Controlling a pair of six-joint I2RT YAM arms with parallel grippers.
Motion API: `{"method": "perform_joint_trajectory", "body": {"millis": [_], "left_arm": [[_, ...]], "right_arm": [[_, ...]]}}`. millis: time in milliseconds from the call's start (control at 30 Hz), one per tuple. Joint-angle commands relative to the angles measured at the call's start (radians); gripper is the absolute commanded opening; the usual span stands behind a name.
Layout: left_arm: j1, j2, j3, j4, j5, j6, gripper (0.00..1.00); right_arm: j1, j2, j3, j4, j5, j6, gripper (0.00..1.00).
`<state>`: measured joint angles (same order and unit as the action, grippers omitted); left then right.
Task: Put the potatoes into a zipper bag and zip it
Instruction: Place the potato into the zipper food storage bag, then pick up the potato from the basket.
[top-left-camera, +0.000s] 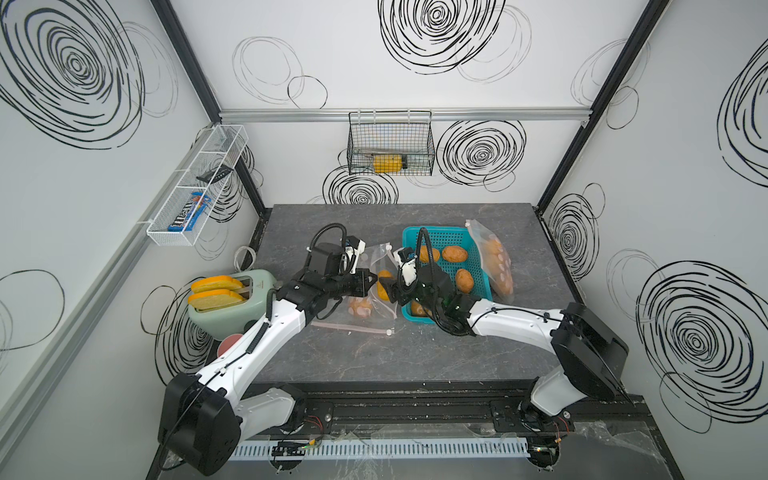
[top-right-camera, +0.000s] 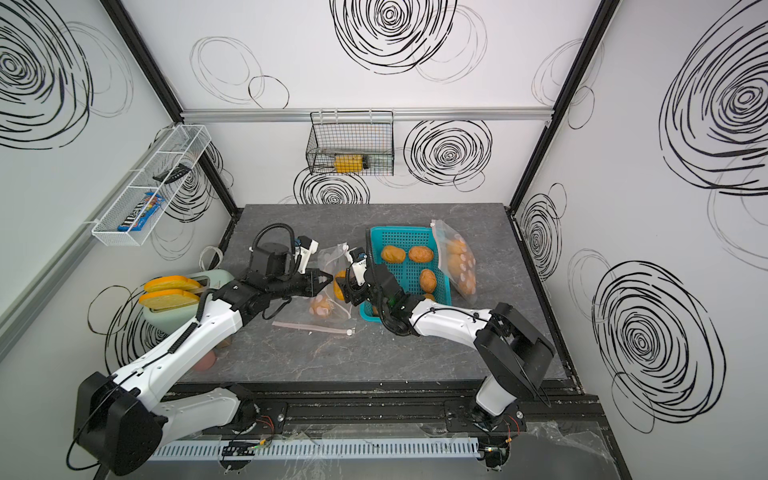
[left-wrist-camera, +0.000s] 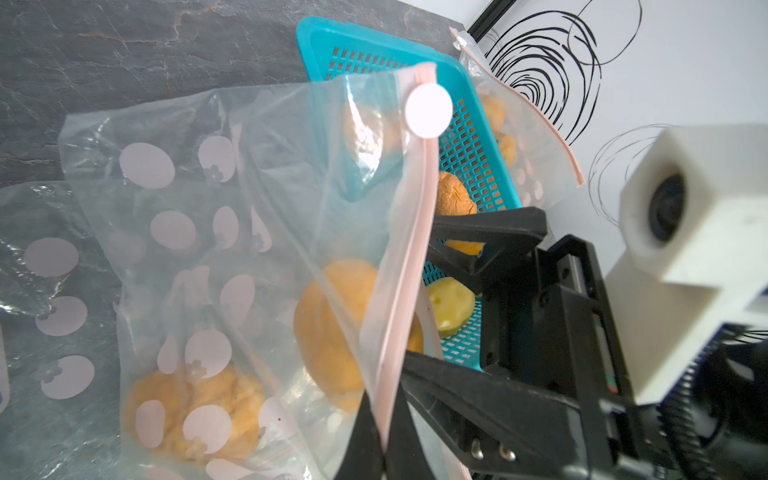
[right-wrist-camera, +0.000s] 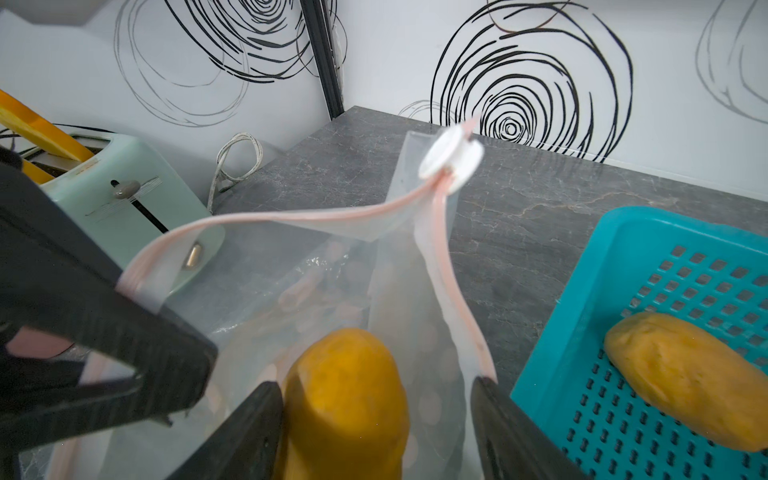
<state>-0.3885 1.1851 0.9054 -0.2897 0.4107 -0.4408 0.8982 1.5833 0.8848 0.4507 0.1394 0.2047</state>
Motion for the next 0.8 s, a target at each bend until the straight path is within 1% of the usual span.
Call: {"method": "perform_joint_trajectory", "body": {"millis": [0, 133, 267, 333, 533, 667, 767], "left_arm": [[-0.01, 0.006, -0.006, 0.028, 0.011, 0.01, 0.0], [-0.011, 0.008, -0.005, 0.021, 0.002, 0.01, 0.0], [-0.014, 0.011, -0.003, 0.015, -0.004, 0.01, 0.0], [-0.015, 0.01, -0.003, 0.014, -0.008, 0.031, 0.0], [-0.018, 0.009, 0.001, -0.004, -0.043, 0.041, 0.0], [-0.021, 0.008, 0.0, -0.005, -0.049, 0.045, 0.0], [-0.022, 0.007, 0.002, -0.006, -0.055, 0.047, 0.0]], "right_arm": [[0.003, -0.033, 0.021, -0.018, 0.028, -0.001, 0.77], [0.002, -0.077, -0.004, 0.0, -0.008, -0.011, 0.78], [0.003, -0.141, -0.064, 0.069, -0.057, -0.037, 0.78], [0.002, -0.172, -0.09, 0.091, -0.051, -0.05, 0.78], [-0.014, -0.266, -0.138, 0.095, 0.001, -0.079, 0.78], [-0.084, -0.305, -0.137, 0.027, 0.04, -0.032, 0.78], [-0.184, -0.326, -0.147, -0.012, -0.016, 0.067, 0.77]]}}
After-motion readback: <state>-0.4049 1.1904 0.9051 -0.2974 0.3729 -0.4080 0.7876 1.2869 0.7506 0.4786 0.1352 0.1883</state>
